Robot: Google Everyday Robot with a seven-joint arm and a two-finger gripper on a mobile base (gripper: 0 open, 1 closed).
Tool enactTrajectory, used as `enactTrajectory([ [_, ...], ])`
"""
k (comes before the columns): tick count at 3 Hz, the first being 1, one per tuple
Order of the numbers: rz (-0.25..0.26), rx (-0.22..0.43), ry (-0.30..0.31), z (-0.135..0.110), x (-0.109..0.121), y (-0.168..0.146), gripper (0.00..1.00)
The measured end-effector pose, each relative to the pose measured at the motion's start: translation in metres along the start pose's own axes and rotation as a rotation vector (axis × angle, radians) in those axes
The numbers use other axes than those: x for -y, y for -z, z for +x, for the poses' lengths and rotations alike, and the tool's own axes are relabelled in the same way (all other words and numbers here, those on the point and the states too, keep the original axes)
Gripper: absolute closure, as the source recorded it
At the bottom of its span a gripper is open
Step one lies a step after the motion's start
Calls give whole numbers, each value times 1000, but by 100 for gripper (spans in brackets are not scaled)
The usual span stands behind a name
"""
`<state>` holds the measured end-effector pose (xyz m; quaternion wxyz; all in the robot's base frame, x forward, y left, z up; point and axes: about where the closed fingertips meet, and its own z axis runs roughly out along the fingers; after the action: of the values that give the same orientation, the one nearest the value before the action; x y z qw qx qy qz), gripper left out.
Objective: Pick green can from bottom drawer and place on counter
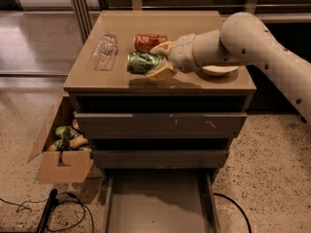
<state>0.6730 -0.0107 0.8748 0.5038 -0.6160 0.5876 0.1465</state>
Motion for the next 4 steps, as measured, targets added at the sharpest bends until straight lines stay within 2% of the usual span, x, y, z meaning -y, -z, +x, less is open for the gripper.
enactTrajectory([
  [1,-29,-55,-43,6,22,-26,100],
  [2,-36,-126,-76,21,37,-33,100],
  [4,-29,-186,-107,40,39,-20,100],
])
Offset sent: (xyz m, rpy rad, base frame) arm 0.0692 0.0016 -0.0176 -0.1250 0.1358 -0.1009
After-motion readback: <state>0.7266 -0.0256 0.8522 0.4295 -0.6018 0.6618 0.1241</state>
